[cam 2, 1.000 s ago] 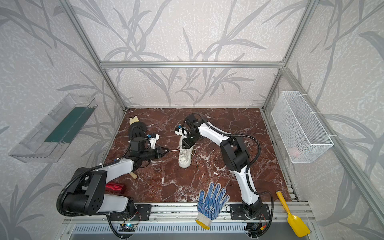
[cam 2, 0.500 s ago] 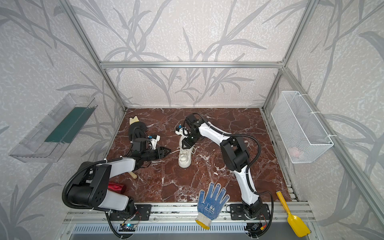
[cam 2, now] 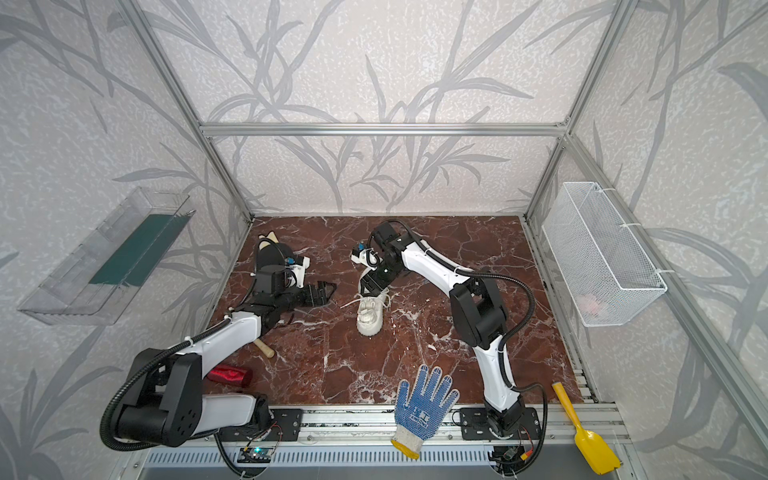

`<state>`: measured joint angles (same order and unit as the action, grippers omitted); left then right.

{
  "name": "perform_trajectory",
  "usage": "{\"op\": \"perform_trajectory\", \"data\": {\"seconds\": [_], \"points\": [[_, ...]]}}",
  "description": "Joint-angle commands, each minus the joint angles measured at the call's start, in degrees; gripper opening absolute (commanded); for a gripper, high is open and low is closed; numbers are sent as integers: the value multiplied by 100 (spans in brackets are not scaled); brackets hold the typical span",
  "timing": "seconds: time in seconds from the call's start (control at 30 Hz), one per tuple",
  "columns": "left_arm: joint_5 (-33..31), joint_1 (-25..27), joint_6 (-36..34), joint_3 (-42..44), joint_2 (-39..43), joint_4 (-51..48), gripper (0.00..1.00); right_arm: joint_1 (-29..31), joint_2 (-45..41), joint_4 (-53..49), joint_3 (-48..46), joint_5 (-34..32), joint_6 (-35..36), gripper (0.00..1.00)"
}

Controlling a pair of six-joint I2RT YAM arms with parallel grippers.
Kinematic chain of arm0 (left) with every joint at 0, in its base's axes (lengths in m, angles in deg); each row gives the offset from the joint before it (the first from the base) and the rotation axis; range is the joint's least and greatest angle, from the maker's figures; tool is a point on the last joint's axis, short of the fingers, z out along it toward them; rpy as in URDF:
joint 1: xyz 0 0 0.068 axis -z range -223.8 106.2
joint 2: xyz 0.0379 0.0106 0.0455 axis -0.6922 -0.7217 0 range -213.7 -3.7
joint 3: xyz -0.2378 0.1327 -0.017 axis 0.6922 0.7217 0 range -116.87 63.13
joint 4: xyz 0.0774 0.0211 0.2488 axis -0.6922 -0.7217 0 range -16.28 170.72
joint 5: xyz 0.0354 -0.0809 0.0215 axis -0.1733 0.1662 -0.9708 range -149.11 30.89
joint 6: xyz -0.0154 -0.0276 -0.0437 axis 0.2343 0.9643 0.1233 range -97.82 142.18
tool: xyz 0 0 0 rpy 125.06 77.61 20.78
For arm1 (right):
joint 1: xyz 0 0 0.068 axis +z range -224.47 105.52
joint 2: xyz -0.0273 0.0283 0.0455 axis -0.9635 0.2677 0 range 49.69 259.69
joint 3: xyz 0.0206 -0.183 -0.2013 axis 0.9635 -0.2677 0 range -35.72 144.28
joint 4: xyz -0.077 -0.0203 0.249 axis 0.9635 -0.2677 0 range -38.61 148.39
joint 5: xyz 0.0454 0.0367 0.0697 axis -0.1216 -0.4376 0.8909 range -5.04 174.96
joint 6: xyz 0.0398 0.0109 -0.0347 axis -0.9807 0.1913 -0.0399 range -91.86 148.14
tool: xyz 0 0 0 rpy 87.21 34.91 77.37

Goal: Tie the shoes

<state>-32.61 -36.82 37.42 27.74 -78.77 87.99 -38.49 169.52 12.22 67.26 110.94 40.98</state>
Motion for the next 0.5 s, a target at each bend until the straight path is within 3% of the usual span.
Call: {"op": "perform_trajectory", "data": {"seconds": [0.0, 0.03, 0.3, 0.47], "points": [[-581, -38, -473, -369, 285, -517, 99, -90, -475, -16, -120, -15, -169, 87], [-710, -35, -542, -428, 345, -581, 99, -134, -573, 63, -207, -27, -216, 100], [-1524, -35, -977, -523, 863, -542, 99, -570, -1554, 906, -1324, -339, -637, 99], [-1943, -39, -1227, -435, 1123, -377, 99, -1113, -2664, 2404, -2899, -788, -1327, 99]]}}
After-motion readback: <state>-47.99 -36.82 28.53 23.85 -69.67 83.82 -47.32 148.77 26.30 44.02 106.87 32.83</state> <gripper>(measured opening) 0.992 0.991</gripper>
